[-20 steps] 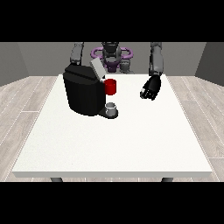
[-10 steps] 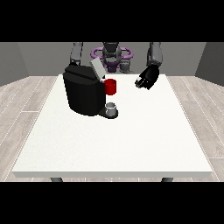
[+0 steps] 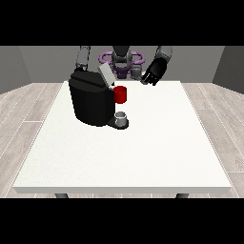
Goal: Insert the coffee pod into the coffee machine and close the lid
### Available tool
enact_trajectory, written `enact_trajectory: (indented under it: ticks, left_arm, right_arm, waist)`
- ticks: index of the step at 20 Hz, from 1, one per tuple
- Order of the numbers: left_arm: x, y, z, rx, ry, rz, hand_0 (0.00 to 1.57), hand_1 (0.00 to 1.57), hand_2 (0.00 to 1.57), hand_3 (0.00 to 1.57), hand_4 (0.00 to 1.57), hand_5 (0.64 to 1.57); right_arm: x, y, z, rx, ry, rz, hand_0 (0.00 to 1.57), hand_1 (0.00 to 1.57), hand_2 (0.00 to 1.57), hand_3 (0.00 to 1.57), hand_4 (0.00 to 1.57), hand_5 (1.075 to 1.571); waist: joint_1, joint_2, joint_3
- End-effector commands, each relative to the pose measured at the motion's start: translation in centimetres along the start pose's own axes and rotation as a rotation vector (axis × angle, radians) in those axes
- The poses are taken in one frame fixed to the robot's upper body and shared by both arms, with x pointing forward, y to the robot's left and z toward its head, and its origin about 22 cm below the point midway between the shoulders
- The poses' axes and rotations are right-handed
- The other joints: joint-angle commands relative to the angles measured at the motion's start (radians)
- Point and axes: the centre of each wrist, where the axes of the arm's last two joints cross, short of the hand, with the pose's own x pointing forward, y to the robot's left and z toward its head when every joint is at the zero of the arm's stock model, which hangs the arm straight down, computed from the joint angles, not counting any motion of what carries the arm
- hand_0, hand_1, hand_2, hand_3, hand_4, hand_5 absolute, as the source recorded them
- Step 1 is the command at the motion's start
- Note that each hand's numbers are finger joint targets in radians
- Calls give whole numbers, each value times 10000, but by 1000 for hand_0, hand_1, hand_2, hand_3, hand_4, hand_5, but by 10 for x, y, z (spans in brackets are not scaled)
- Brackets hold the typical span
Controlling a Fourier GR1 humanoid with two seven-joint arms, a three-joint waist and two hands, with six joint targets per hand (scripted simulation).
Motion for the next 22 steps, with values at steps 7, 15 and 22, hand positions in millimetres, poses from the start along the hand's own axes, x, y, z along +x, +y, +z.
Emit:
enact_trajectory:
  ticks: [7,15,22]
  left_arm:
    - [73,82,-17,925,-387,661,1221,1221,1266,1292,509,1571]
    - [46,134,9,1889,177,434,1155,1155,1247,1266,484,1571]
    - [54,151,14,2376,-280,78,1265,1265,1303,1256,465,1571]
  right_arm:
    - [24,32,-4,468,-1065,-445,0,0,0,0,0,1571]
    - [46,21,-2,594,-2004,-261,0,0,0,0,0,1571]
    - [88,-14,-32,-287,-2724,-391,0,0,0,0,0,1571]
  waist:
    - [-726,412,6]
    - [-1799,876,0]
    - [-1551,1777,2]
